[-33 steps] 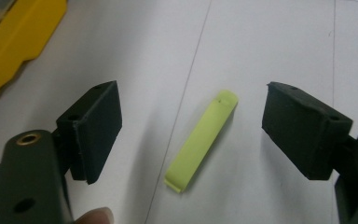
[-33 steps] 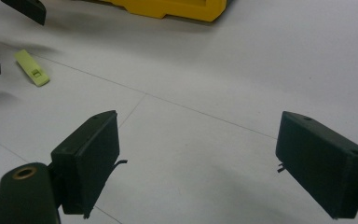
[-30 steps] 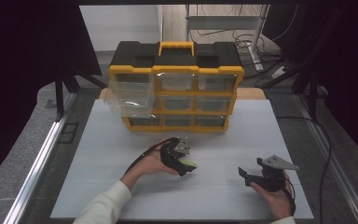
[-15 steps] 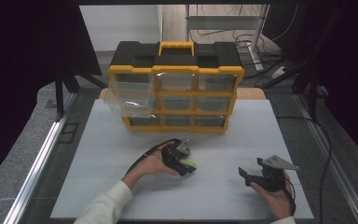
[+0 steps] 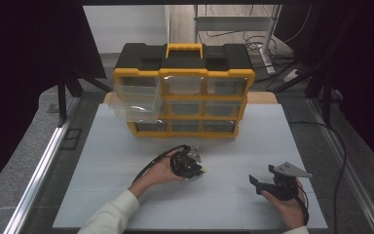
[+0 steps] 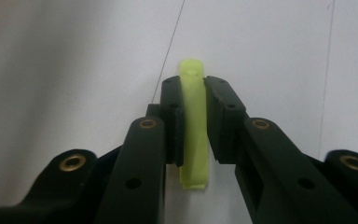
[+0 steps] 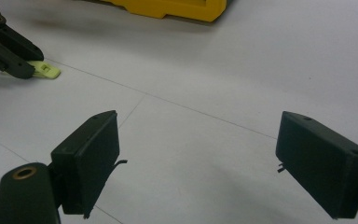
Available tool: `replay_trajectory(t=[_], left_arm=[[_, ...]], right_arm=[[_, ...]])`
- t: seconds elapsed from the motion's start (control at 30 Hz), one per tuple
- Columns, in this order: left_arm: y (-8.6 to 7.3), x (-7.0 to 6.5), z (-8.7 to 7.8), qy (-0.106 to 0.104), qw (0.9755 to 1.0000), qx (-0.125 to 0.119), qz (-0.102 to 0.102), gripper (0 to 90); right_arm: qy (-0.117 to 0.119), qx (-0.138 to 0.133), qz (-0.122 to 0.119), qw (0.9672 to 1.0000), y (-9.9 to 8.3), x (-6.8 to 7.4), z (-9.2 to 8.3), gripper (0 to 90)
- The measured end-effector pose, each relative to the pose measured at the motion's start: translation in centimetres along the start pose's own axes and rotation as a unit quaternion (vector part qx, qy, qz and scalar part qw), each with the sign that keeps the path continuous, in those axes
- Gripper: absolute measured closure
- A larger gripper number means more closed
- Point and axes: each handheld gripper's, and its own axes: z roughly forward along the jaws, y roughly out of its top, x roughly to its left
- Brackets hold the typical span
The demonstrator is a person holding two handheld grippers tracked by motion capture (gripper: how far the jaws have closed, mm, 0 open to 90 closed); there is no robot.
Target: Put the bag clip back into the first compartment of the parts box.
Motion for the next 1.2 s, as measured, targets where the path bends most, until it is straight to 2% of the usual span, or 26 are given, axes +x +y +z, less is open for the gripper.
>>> replay_trajectory(t=[0.27, 0.83, 1.2], left_arm=[[0.2, -0.2, -0.1, 0.003, 1.0000, 0.002, 0.004, 77.8], [0.8, -0.6, -2.6, 0.019, 0.9991, -0.036, 0.011, 77.8], [0.9, -0.7, -4.1, 0.026, 0.9979, -0.058, 0.006, 77.8]], right_arm=[[-0.001, 0.000, 0.000, 1.0000, 0.0, 0.0, 0.0, 13.7], [-0.001, 0.000, 0.003, 1.0000, 0.0, -0.1, -0.1, 13.8], [-0.002, -0.001, 0.004, 1.0000, 0.0, -0.1, -0.1, 13.8]])
